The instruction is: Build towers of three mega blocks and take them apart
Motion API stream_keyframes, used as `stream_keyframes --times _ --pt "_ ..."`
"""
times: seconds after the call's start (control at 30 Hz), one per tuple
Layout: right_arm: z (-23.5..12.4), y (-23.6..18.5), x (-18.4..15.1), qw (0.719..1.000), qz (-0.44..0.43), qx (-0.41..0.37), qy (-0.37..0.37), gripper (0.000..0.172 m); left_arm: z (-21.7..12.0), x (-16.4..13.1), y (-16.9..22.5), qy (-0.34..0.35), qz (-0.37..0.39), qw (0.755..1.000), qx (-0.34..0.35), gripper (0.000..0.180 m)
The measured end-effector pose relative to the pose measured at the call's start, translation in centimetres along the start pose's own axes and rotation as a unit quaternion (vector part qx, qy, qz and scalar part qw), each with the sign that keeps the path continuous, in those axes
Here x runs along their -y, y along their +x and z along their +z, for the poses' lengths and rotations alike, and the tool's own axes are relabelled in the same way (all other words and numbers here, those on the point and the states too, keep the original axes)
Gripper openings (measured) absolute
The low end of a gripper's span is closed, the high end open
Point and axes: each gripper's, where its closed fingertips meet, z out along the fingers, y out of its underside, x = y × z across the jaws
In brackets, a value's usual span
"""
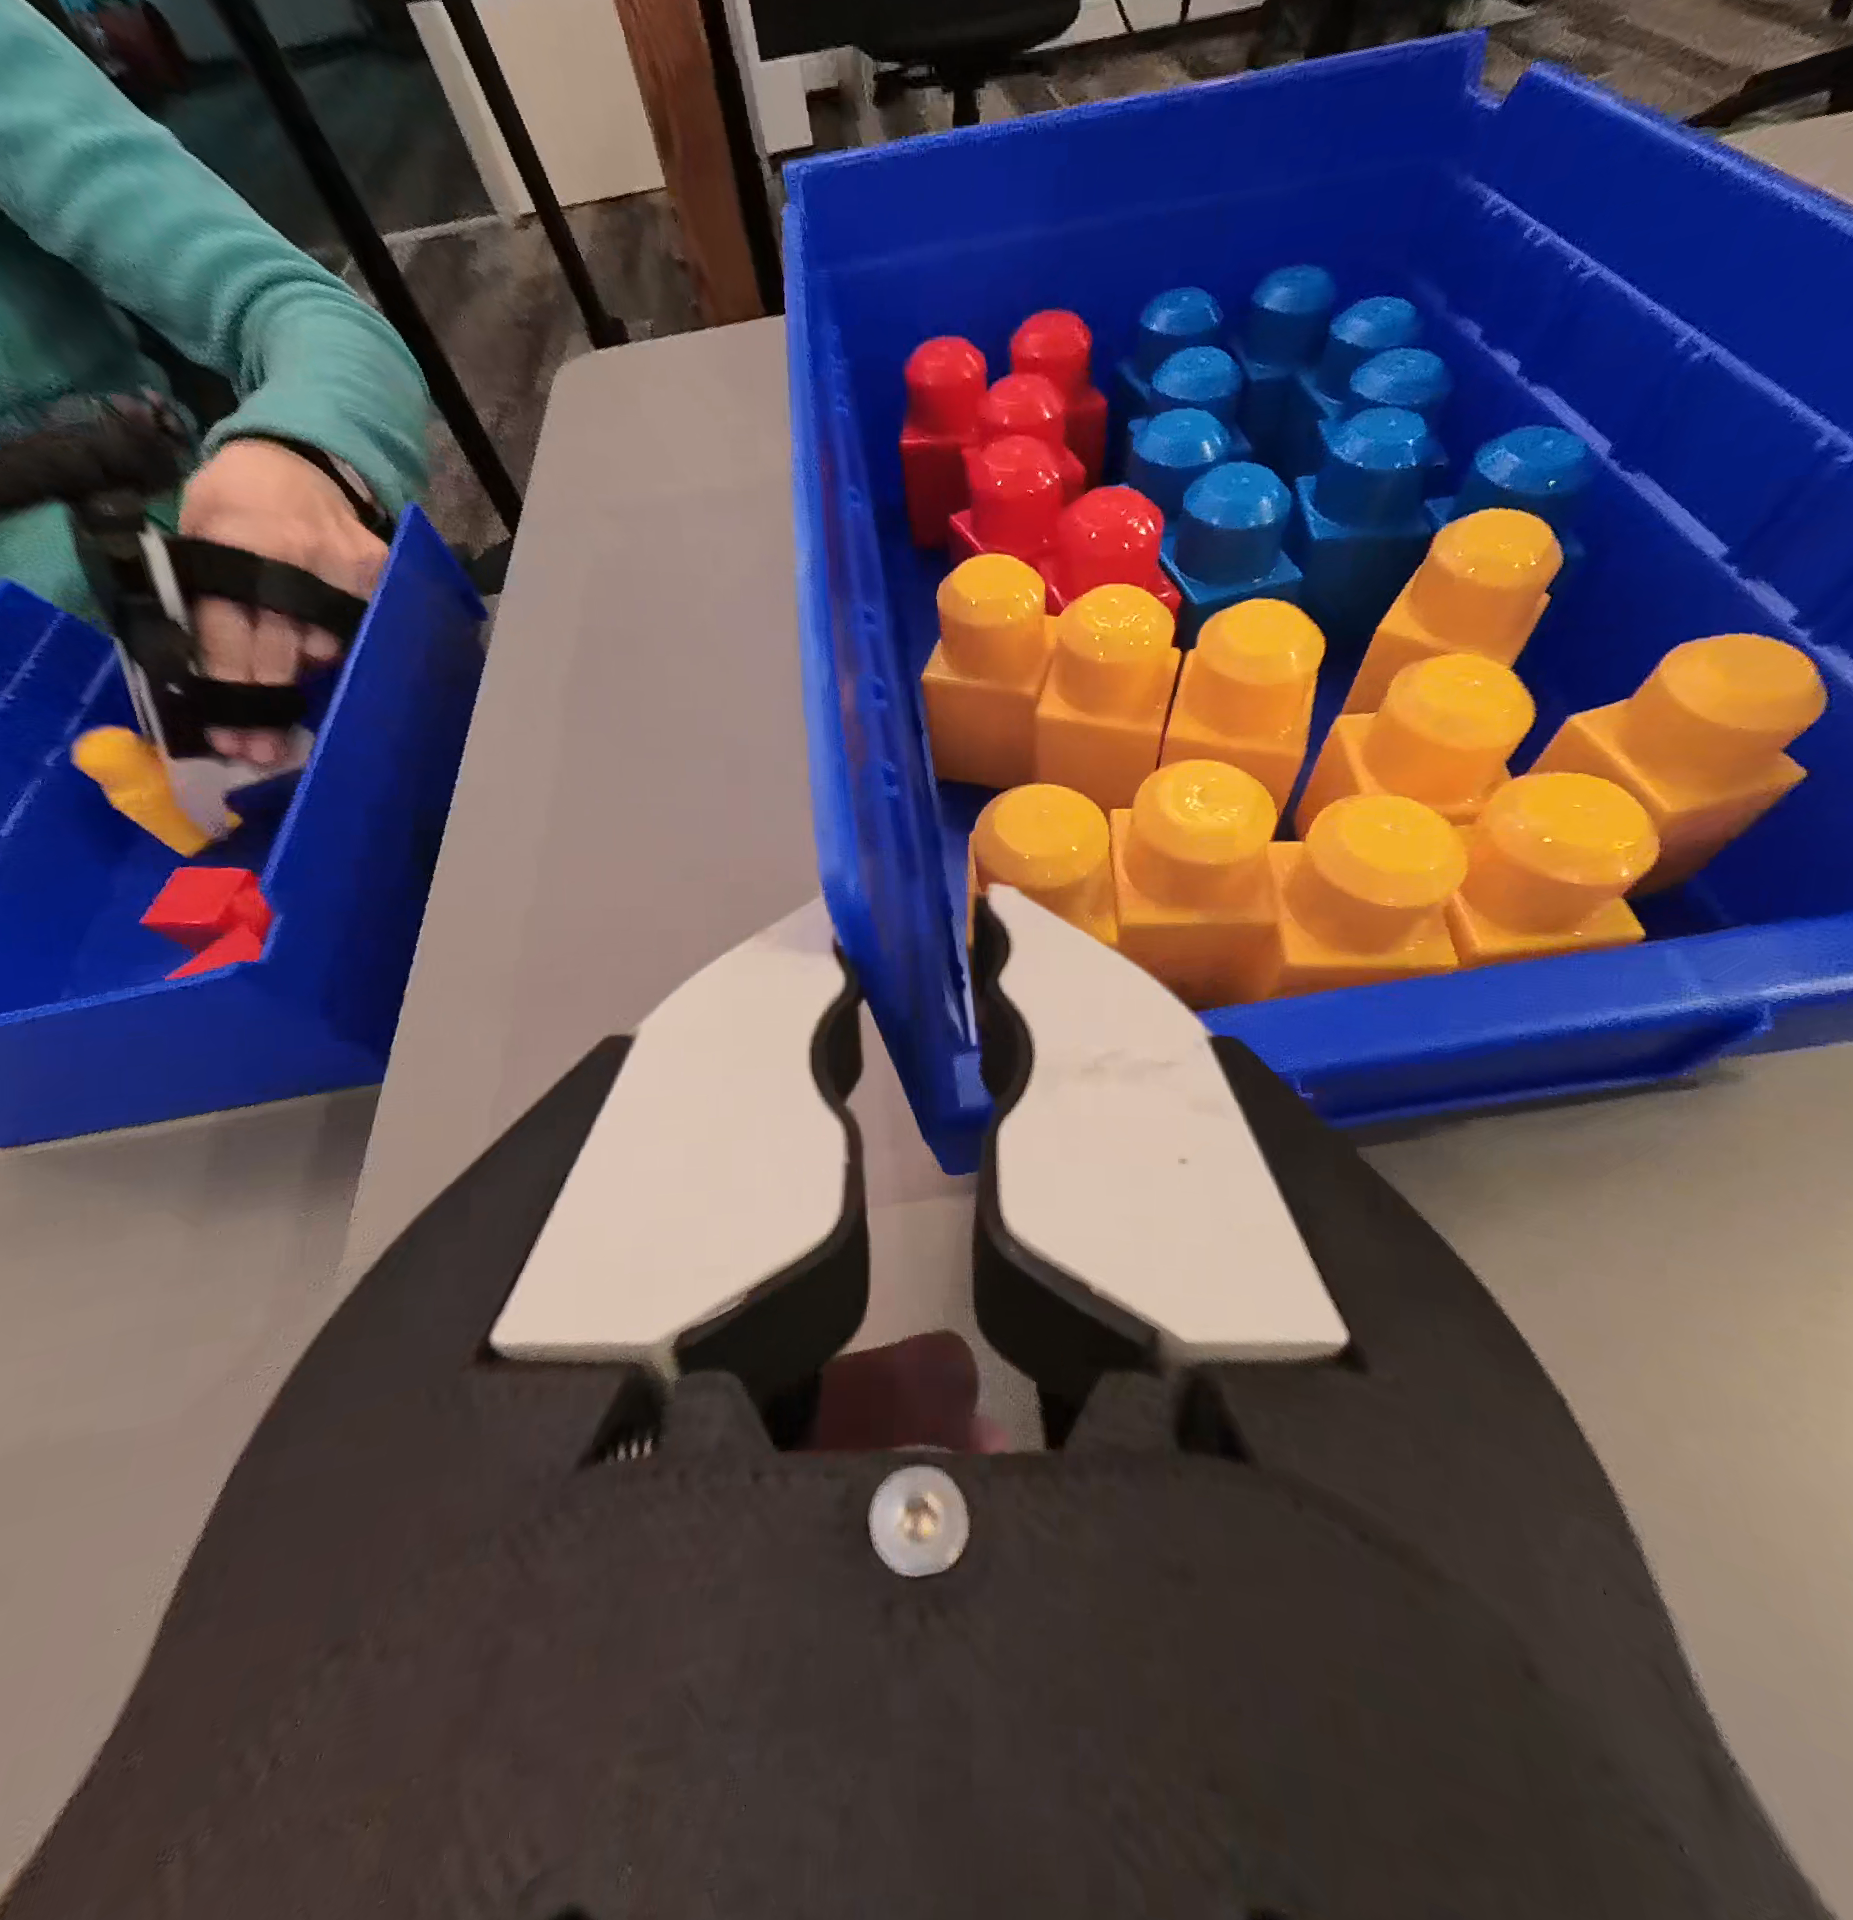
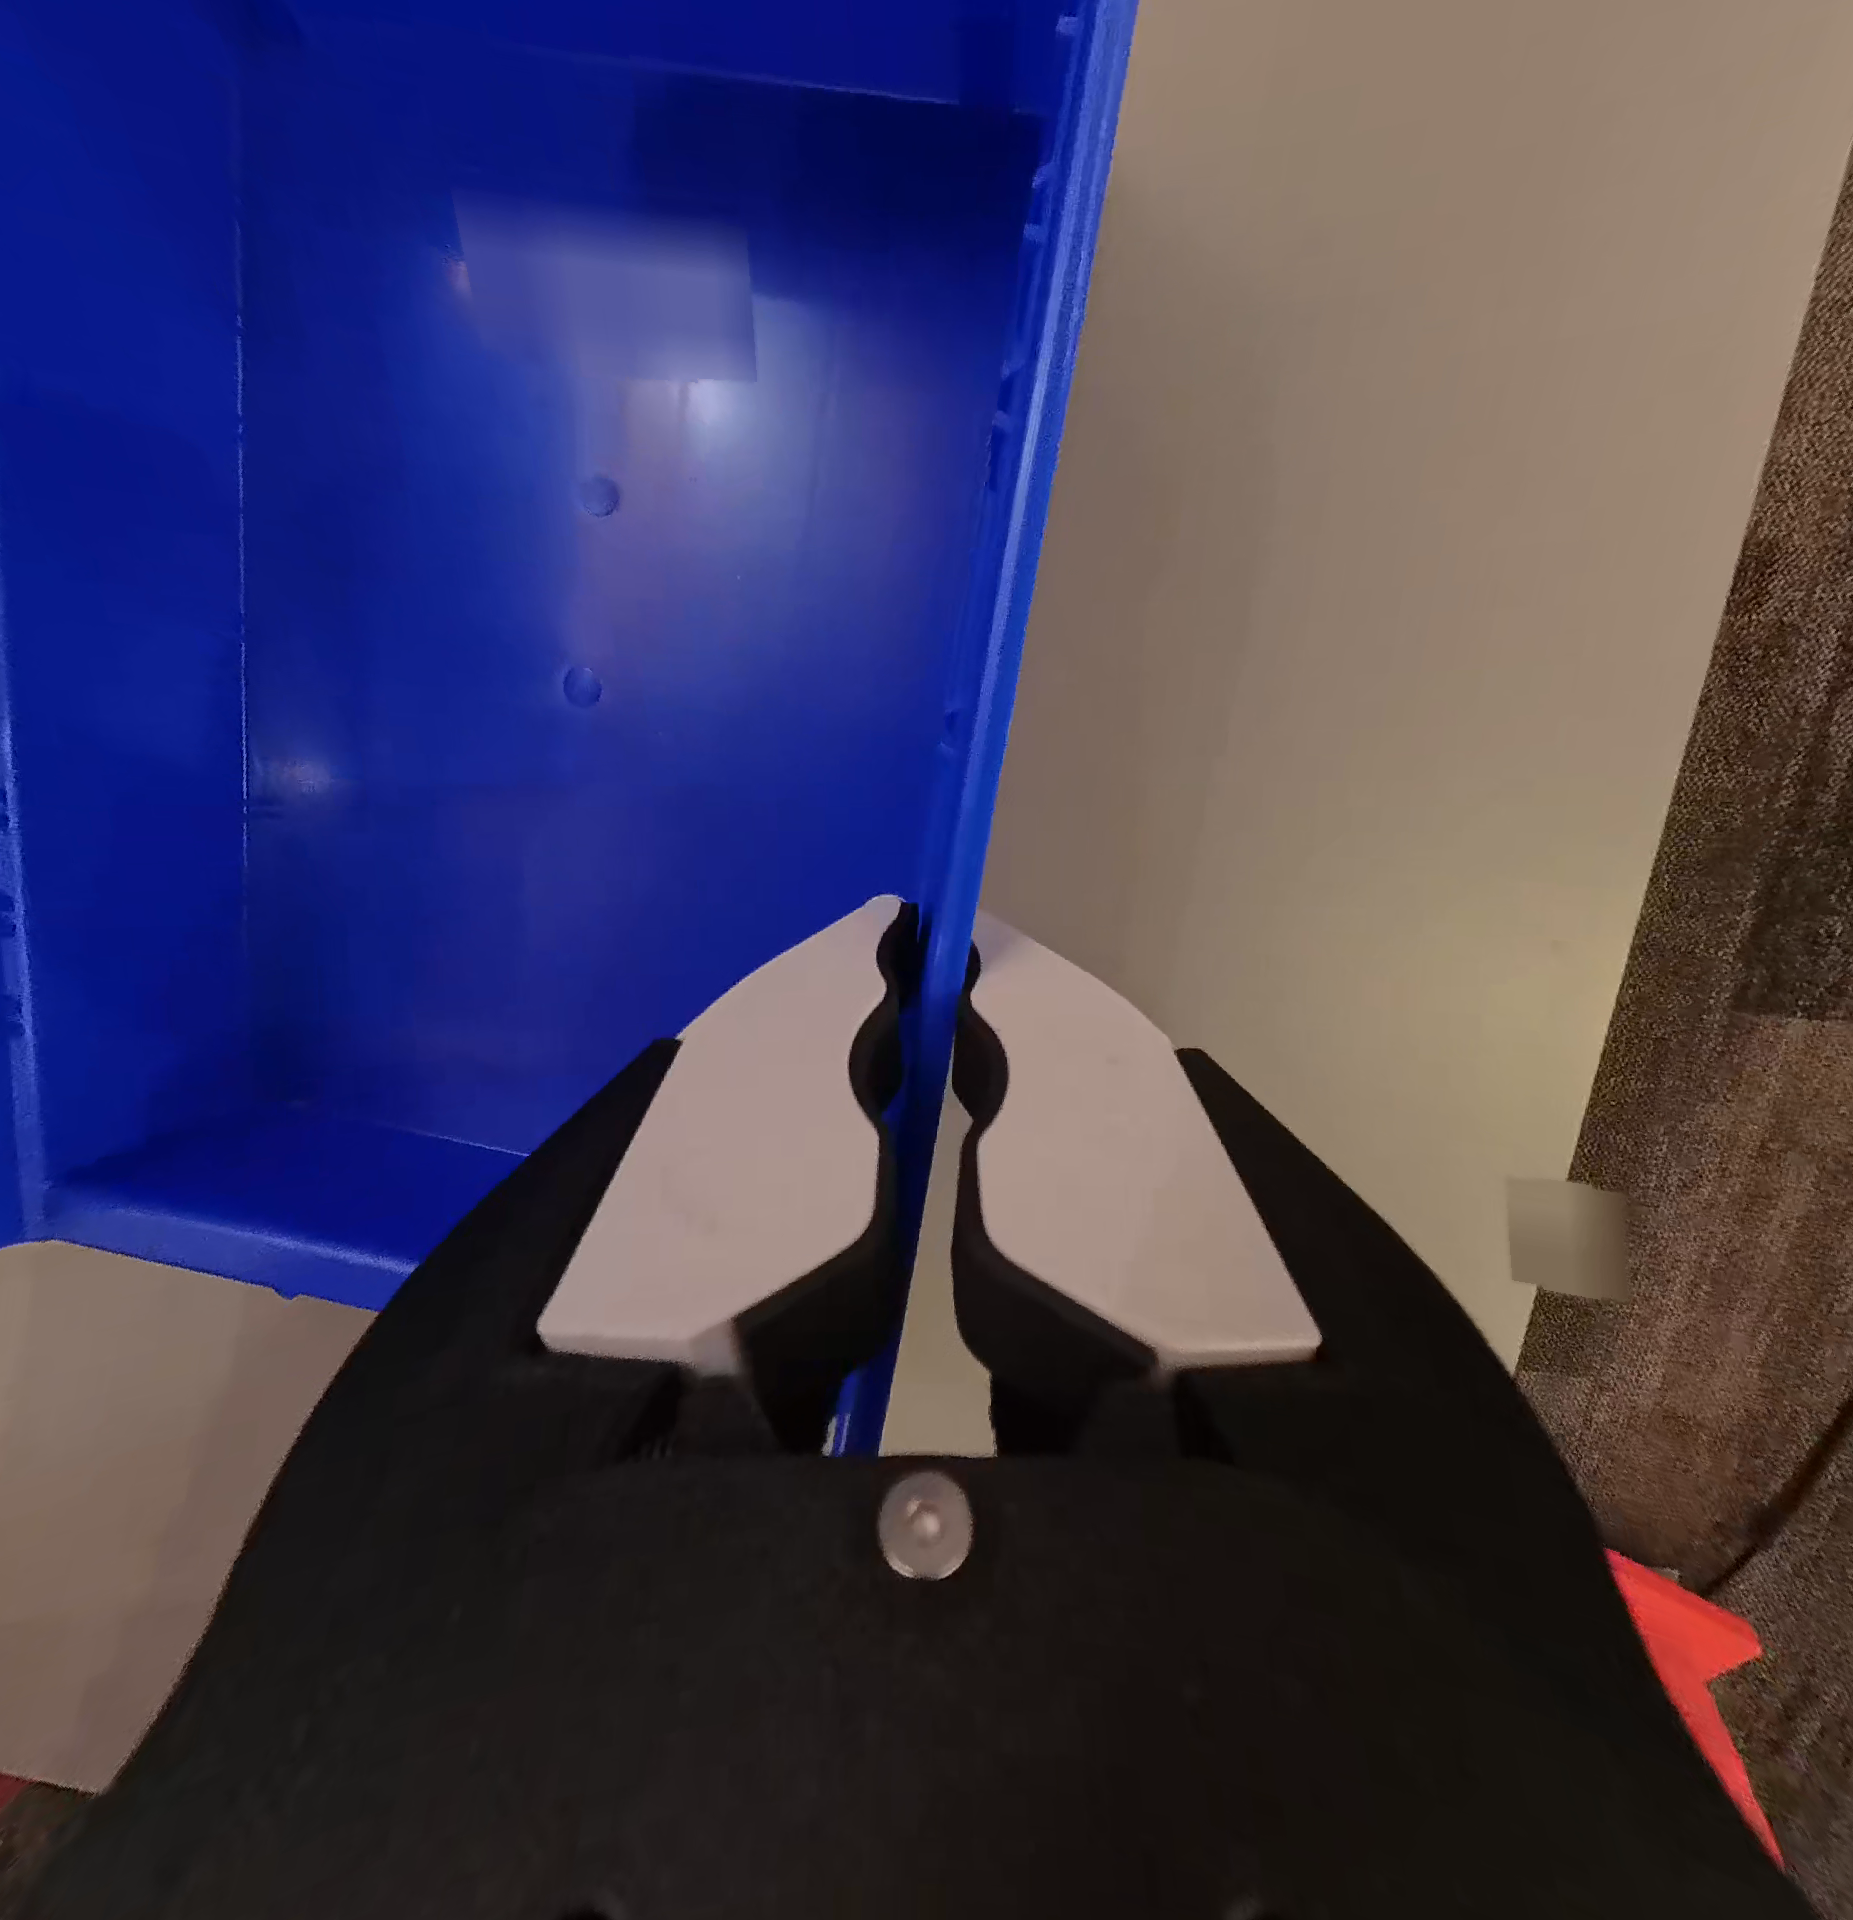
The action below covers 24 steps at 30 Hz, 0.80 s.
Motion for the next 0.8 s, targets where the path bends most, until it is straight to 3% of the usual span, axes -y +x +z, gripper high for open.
stream_keyframes --times 0.07,0.57,0.7,0.8 --pt "-0.2 0.6 -0.3 1.000 0.005 -0.006 0.000 0.004 0.1 0.0 -0.4 0.001 -0.004 1.000 0.004 0.005" --pt "-0.2 1.1 -0.2 1.000 0.015 0.001 0.017 0.003 1.2 0.5 -0.2 0.011 -0.046 0.999 -0.013 0.003" --pt "-1.0 0.5 0.6 0.998 0.010 0.013 0.058 0.021 1.0 0.5 0.3 0.019 -0.044 0.998 -0.026 0.004" --pt "-2.2 0.7 1.0 0.996 -0.028 -0.032 0.084 0.024 1.0 0.5 1.0 0.023 -0.045 0.998 -0.049 0.013"
